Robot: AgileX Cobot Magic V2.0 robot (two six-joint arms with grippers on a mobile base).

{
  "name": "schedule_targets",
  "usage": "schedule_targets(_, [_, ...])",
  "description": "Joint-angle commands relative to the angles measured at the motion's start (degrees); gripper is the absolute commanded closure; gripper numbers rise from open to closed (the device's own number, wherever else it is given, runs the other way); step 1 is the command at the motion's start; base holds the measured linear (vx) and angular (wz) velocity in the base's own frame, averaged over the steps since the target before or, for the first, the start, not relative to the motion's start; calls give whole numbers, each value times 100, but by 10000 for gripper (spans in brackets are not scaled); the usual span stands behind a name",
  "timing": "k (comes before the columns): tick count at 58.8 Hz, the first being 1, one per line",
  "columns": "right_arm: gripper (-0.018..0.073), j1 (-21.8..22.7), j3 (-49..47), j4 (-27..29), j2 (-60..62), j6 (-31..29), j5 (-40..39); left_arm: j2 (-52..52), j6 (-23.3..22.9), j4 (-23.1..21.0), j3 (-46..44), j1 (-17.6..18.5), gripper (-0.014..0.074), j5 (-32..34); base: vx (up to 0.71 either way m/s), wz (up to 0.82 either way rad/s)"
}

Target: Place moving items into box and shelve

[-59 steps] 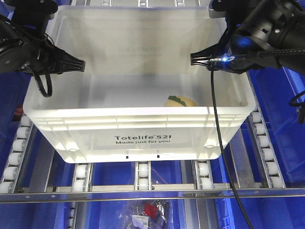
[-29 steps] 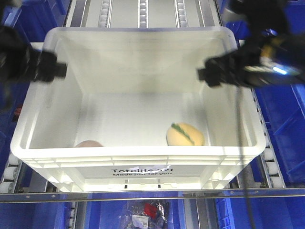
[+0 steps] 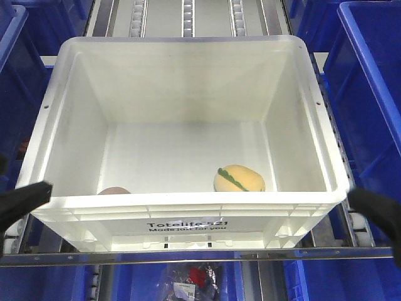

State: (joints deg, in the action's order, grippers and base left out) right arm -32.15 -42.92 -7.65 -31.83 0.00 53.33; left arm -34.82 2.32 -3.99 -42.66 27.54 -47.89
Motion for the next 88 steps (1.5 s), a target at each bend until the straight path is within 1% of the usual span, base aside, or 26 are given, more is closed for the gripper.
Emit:
schedule_targets(1, [-7,5,34,125,412,-185,-66,363,35,-99,11,20,26,196,0,0])
schedule_targets(8, [16,5,223,178,858,41,78,731,4,-86,100,20,26,2,0,0])
schedule_targets(15, [57,5,248,2,1035,334,307,893,-133,-75,100,14,32,1,0,0])
schedule_targets(19, [91,5,248,-72,1034,371,479,899,-308,-49,100,14,53,-5,0,0])
schedule_targets(23, [137,5,248,-97,1034,432,563,894,-337,-21,100,14,88,-24,0,0])
schedule_targets(27, [192,5,248,-159,1034,571,595,894,-359,-27,100,14,137,-51,0,0])
schedule_targets(31, [267,5,248,-178,1034,613,624,894,-359,-27,100,14,195,-98,0,0])
schedule_targets(40, [456,5,248,-270,1034,601,662,894,-353,-22,100,14,377,-315,0,0])
schedule_targets(47, [577,5,248,-291,1034,500,734,894,-353,-22,100,14,506,-442,0,0])
schedule_targets(54, [577,5,248,-278,1034,507,933,894,-353,-22,100,14,590,-495,0,0])
schedule_targets(58, [575,5,248,-278,1034,501,959,894,-353,-22,100,14,619,-495,0,0])
schedule_targets(75, [575,5,248,-278,1034,501,959,964,-353,-27,106,7,620,-496,0,0])
schedule_targets(77, [575,5,248,-270,1034,501,959,992,-353,-32,106,-73,620,-493,0,0])
schedule_targets(79, [575,5,248,-270,1034,501,959,1043,-353,-68,106,-228,620,-494,0,0])
schedule_targets(82, [575,5,248,-276,1034,501,966,1153,-339,-49,106,-591,620,-456,0,0])
schedule_targets(83, [575,5,248,-276,1034,501,966,1206,-232,37,106,-804,620,-420,0,0])
schedule_targets(85, [575,5,248,-270,1034,501,973,1308,-111,239,133,-1081,619,-338,0,0])
schedule_targets(88, [575,5,248,-264,1034,501,973,1529,-85,399,285,-1484,619,-34,0,0])
